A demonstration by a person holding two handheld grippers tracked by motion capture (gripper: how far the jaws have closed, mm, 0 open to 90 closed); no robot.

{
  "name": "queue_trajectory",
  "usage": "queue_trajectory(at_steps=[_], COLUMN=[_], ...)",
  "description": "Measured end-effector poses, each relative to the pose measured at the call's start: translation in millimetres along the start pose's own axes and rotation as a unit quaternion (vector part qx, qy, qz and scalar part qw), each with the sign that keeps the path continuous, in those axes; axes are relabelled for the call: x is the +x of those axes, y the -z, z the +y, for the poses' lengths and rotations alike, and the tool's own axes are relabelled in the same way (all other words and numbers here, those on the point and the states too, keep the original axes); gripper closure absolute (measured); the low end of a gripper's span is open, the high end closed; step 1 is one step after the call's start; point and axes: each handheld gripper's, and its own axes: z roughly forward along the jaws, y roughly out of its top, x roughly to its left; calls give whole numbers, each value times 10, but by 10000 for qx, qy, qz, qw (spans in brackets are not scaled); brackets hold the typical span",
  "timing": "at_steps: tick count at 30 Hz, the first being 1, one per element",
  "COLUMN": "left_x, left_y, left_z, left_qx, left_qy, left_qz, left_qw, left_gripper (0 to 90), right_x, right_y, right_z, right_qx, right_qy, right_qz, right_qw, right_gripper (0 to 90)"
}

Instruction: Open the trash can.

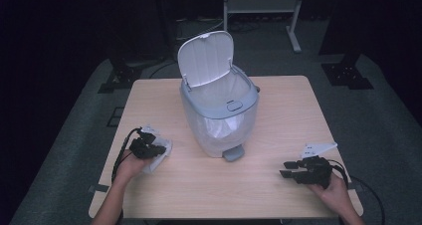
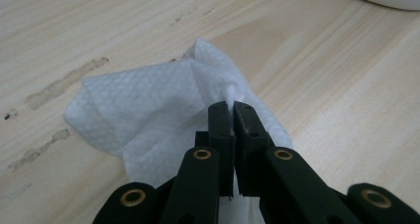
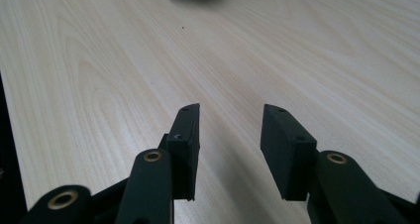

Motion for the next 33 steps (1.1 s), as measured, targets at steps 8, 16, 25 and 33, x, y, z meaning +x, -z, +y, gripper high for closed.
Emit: queue_trajectory(at_steps=[8,16,25,33], left_x=[0,12,-30,-101], left_y=[147,461,835,1014], left_z=[-31,8,176,318], left_qx=[-52,-156,-255,-212], left_qy=[-97,-217,-414,-609], left_qz=[-146,-135,-73,-62], left_qw=[9998,9996,9988,9979], left_gripper=[873,873,872,870], right_x=[-9,18,29,24], right_y=[11,13,7,7], right_z=[7,20,43,32], right_qx=[-53,-76,-85,-75], right_qy=[-19,28,72,73], right_qz=[-110,-235,-259,-263], right_qw=[9999,9997,9996,9996], right_gripper=[542,478,450,415])
